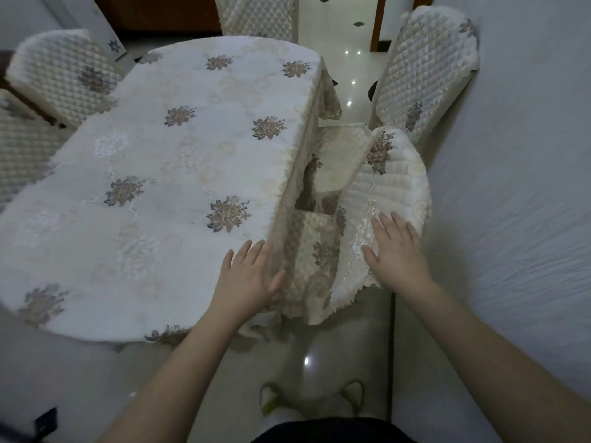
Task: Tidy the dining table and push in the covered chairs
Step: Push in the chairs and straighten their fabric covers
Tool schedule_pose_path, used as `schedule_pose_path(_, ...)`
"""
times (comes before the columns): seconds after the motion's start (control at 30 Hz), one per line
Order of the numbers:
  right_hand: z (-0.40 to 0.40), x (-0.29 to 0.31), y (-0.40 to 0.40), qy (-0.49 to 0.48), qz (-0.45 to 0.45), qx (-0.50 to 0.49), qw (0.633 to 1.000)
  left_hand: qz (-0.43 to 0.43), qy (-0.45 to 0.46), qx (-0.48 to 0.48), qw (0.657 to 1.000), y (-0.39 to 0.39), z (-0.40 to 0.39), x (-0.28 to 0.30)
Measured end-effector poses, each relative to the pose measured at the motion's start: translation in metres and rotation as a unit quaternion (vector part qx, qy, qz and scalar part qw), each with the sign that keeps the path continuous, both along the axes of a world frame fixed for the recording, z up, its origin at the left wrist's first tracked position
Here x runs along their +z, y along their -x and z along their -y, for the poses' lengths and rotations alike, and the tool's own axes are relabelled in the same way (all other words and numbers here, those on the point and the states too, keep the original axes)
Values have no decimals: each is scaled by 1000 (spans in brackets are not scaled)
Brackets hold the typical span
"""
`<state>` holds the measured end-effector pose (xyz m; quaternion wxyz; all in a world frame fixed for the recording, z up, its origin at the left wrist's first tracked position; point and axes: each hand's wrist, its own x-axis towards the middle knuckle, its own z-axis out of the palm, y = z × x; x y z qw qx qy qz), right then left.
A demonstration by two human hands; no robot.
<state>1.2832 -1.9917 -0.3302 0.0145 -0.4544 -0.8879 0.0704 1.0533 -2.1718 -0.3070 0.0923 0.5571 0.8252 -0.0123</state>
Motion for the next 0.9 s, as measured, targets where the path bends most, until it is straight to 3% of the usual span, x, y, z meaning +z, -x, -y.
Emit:
schedule_pose_path(0.3, 96, 8, 32, 6, -52, 145, 988, -16, -51, 138, 989, 36, 131, 3)
schedule_pose_path(0.53, 202, 18, 115, 52, -24, 237, 970, 13, -50, 215, 975, 68, 266, -1)
schedule_pose_path(0.9, 346, 28, 237, -2, -1, 374, 927, -14, -31, 288, 957, 99, 406, 7)
